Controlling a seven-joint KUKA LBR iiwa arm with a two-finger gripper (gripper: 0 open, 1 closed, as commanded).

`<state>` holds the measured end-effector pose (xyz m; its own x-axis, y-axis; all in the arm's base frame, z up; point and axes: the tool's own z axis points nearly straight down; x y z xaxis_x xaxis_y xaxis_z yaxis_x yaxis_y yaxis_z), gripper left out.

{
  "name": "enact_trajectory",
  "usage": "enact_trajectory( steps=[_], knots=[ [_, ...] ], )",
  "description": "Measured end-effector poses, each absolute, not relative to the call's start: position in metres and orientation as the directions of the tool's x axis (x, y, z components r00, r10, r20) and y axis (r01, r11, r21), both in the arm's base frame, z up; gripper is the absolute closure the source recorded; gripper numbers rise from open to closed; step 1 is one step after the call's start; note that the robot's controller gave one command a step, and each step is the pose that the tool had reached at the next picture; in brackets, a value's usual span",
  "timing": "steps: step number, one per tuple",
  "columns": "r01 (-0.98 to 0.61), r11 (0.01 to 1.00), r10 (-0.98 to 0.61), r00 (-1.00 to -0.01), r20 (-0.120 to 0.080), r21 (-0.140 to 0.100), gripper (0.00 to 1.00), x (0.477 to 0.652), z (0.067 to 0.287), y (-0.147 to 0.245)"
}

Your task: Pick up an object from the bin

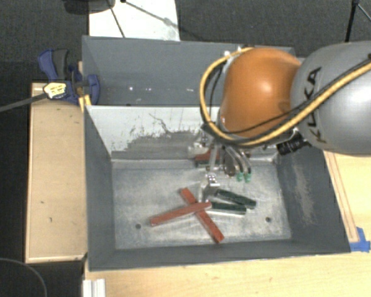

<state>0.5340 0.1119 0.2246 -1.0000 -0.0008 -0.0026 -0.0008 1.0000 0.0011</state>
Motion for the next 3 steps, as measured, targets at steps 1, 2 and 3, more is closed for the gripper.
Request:
enact_trajectory(
  steps=[1, 2, 3],
  knots=[
    [-0.048, 0.999, -0.048, -0.999, -0.006, 0.001, 0.0, 0.508, 0.153, 0.117],
    [-0.083, 0.997, -0.083, -0.997, 0.003, 0.0, 0.0, 0.497, 0.126, 0.117],
    [0.028, 1.0, 0.028, -1.0, 0.001, 0.0, 0.0, 0.503, 0.126, 0.09]
  ],
)
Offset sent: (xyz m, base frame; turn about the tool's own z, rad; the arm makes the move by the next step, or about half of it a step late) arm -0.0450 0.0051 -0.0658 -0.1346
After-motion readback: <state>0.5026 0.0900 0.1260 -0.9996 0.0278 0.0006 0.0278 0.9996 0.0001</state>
